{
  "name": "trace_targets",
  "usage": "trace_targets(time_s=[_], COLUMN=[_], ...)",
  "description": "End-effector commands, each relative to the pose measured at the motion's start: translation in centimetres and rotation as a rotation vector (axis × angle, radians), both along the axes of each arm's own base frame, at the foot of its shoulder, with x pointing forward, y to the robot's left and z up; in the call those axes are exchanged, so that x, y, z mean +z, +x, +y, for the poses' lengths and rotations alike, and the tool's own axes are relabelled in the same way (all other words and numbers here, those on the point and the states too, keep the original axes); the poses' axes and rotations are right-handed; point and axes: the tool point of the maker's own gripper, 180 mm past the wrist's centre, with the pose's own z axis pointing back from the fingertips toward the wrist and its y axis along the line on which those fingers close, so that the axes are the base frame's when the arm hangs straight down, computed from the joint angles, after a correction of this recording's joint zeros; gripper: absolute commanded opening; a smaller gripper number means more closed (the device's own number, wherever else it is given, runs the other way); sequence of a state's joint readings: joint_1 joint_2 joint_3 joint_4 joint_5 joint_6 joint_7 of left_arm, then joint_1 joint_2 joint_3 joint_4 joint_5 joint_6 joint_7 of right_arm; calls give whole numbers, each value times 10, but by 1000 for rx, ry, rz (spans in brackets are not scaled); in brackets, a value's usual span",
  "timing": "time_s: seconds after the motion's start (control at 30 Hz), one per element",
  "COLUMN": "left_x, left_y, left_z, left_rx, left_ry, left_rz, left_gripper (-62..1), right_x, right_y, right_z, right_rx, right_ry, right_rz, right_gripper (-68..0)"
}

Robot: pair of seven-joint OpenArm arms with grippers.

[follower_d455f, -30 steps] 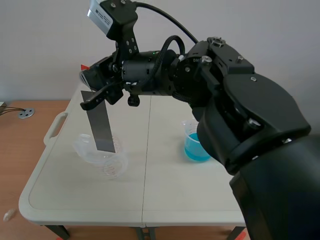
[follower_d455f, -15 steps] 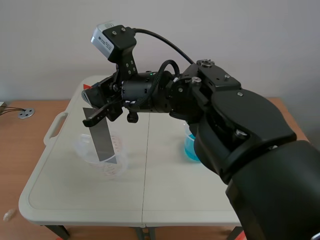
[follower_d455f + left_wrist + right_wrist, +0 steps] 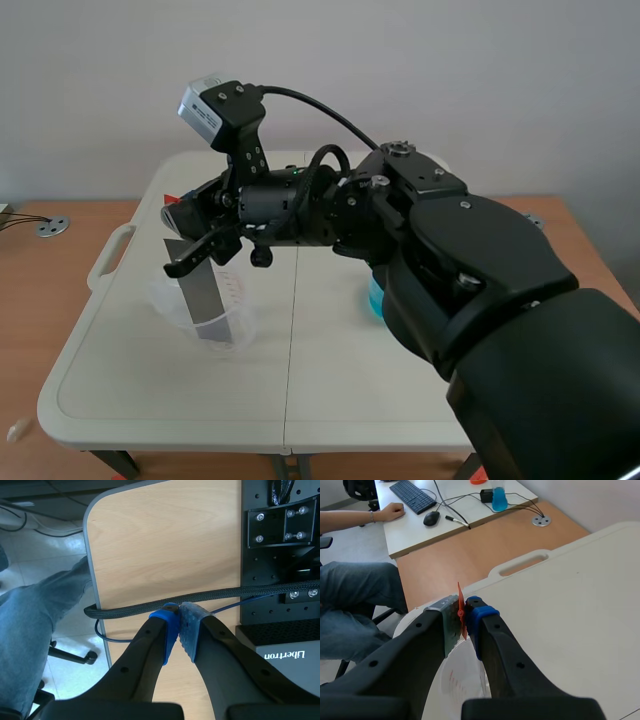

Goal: Hold the metal plate by the orange handle, dip it into the blue solution, take it out and point at it, then put the plate back in the beaker on the left.
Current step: 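Put the plate into the left beaker, then return to the home posture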

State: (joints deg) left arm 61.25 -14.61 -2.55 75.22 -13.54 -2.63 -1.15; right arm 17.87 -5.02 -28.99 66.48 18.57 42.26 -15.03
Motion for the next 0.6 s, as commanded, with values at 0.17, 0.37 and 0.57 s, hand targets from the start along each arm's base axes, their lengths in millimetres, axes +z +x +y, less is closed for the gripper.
trace_targets(time_s=[0.17,0.37,0.57], left_x=[3,2,6], left_y=[9,38,63], left_z=[0,8,12], left_rx=[-12,-42,-91], left_ry=[-2,13,10], left_rz=[-26,-85,-145], left_gripper=[-575,-575,-575], right_x=[6,2,4], right_y=[5,6,13], right_z=[-3,-6,-13], right_rx=[3,2,-26], right_ry=[-1,-36,-27], right_rz=[-34,-50,-48], right_gripper=[-628,-401,-153])
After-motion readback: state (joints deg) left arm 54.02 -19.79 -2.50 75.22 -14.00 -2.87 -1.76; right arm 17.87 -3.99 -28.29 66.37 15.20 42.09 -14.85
